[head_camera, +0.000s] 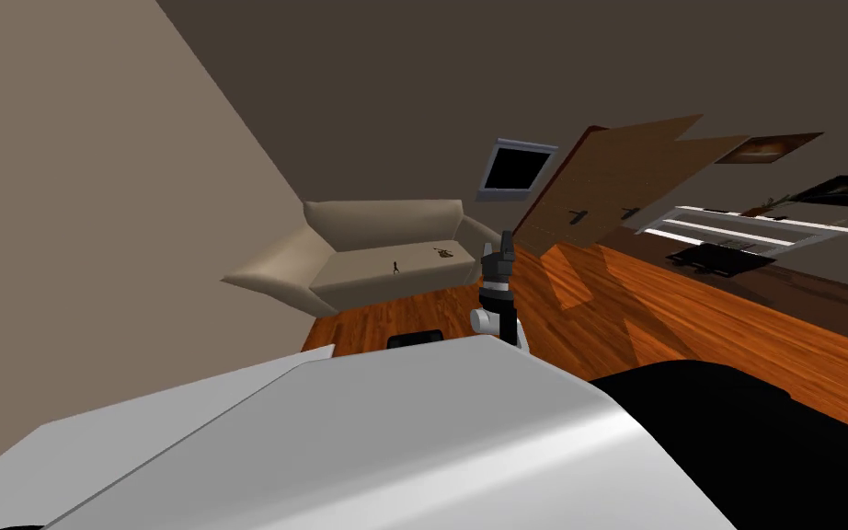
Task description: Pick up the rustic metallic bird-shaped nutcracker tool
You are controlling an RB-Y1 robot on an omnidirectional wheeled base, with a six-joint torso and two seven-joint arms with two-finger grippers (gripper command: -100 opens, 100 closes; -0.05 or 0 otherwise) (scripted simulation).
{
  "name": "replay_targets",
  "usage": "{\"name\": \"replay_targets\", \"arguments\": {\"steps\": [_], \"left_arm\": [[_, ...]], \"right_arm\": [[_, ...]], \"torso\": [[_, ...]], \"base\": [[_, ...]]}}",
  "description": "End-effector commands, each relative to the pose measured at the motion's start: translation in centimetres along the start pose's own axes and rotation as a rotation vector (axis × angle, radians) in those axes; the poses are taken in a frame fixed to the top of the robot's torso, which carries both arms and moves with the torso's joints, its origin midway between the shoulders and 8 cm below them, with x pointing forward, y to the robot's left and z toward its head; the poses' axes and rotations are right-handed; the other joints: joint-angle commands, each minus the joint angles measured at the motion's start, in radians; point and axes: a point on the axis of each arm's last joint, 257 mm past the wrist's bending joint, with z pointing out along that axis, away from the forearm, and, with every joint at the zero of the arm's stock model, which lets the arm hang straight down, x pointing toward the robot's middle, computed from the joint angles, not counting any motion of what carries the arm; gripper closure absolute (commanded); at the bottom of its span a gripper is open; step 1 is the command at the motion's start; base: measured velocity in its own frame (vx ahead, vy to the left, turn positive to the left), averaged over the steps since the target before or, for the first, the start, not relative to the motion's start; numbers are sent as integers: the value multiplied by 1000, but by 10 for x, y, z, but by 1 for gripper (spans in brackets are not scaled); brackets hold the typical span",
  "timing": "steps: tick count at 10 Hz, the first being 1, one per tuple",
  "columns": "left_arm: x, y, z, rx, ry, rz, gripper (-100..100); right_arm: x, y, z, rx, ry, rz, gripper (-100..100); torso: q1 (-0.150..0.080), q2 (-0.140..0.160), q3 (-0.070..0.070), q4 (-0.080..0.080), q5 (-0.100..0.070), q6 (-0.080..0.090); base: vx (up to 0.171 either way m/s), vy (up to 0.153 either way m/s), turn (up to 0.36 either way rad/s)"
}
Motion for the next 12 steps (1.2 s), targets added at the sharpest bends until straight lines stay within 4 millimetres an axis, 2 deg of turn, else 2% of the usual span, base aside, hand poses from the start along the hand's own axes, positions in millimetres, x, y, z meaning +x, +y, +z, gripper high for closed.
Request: {"name": "replay_targets", "arguments": {"steps": [1, 4, 5, 6, 7, 9, 10, 11, 12], "left_arm": [[-2, 19, -2, -58, 8, -11, -100], [-5, 39, -5, -125, 17, -22, -100], [-4, 35, -4, -111, 15, -19, -100], [-4, 36, -4, -115, 15, -20, 0], [-1, 39, 5, -116, 15, -26, -100], [2, 43, 14, -118, 16, -30, -100], [1, 42, 12, -118, 16, -30, -100], [1, 42, 13, -117, 16, -29, 100], [1, 42, 13, -117, 16, -29, 100]], "right_arm": [[0, 0, 0, 0, 0, 0, 0], [0, 0, 0, 0, 0, 0, 0], [0, 0, 0, 0, 0, 0, 0], [0, 0, 0, 0, 0, 0, 0], [0, 0, 0, 0, 0, 0, 0], [0, 0, 0, 0, 0, 0, 0], [0, 0, 0, 0, 0, 0, 0], [0, 0, 0, 0, 0, 0, 0], [0, 0, 0, 0, 0, 0, 0]], "torso": [[0, 0, 0, 0, 0, 0], [0, 0, 0, 0, 0, -1], [0, 0, 0, 0, 0, -1], [-1, -1, 0, 0, 0, -1], [-2, -1, 0, 0, 0, -1], [0, -1, 0, 0, 0, -1], [0, -1, 0, 0, 0, -1], [-1, -1, 0, 0, 0, -1], [-2, -1, 0, 0, 0, -1]], "base": [[-16, 23, -254], [-13, 22, -145], [-5, 9, -21], [0, 0, 0], [-1, 11, -36], [-7, 23, -36], [-2, 11, -7], [0, 0, 0], [-1, 1, 11]]}}
